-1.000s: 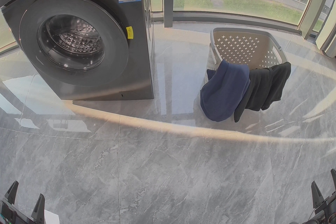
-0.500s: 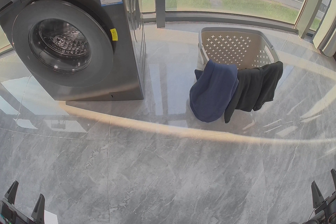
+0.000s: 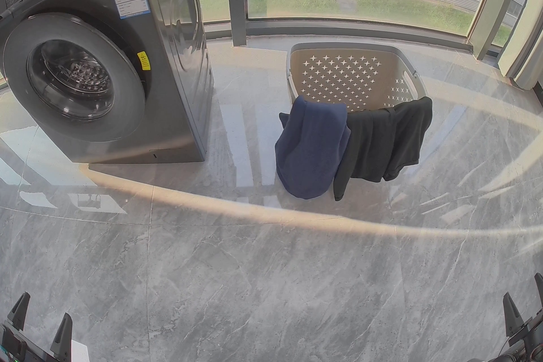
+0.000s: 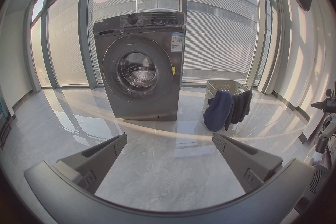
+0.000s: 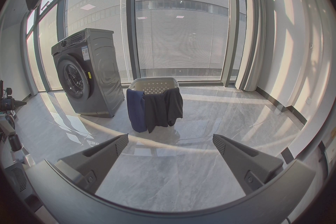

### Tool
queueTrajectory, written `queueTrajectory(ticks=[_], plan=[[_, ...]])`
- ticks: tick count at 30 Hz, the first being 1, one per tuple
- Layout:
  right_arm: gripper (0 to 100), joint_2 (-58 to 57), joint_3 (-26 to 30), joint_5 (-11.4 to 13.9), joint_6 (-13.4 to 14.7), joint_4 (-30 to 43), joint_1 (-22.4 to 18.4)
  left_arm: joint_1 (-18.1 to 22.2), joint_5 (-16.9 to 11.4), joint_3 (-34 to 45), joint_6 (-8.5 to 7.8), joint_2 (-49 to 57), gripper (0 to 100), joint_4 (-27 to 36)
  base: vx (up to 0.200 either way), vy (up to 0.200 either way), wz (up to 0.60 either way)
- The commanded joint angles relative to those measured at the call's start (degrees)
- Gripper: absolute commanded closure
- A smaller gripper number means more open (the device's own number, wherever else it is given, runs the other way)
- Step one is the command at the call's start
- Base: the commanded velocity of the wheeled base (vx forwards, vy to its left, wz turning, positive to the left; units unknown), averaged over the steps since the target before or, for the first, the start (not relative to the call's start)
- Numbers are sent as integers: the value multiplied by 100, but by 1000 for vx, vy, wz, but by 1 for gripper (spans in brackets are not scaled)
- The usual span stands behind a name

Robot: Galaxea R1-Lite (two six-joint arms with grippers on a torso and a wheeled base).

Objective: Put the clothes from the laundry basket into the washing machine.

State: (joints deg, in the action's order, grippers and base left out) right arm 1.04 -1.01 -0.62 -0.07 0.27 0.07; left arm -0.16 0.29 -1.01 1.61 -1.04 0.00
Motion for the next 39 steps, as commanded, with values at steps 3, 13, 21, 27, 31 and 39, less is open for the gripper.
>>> queueTrajectory(ticks=[3, 13, 21, 27, 31, 39], plan=[[0, -104, 92, 1, -1, 0, 1, -2, 6, 101, -3, 77, 0, 0, 0, -200, 0], [0, -104, 92, 1, -1, 0, 1, -2, 6, 101, 24, 77, 0, 0, 0, -80, 0], [0, -104, 92, 1, -1, 0, 1, -2, 6, 101, 15, 77, 0, -9, 125, 0, 0], [0, -104, 92, 1, -1, 0, 1, -2, 6, 101, 6, 77, 0, 0, 200, 0, 0], [0, -104, 92, 1, -1, 0, 1, -2, 6, 101, 6, 77, 0, 0, 200, 0, 0], [0, -104, 92, 1, -1, 0, 1, -2, 6, 101, 24, 77, 0, 0, 200, 0, 0]])
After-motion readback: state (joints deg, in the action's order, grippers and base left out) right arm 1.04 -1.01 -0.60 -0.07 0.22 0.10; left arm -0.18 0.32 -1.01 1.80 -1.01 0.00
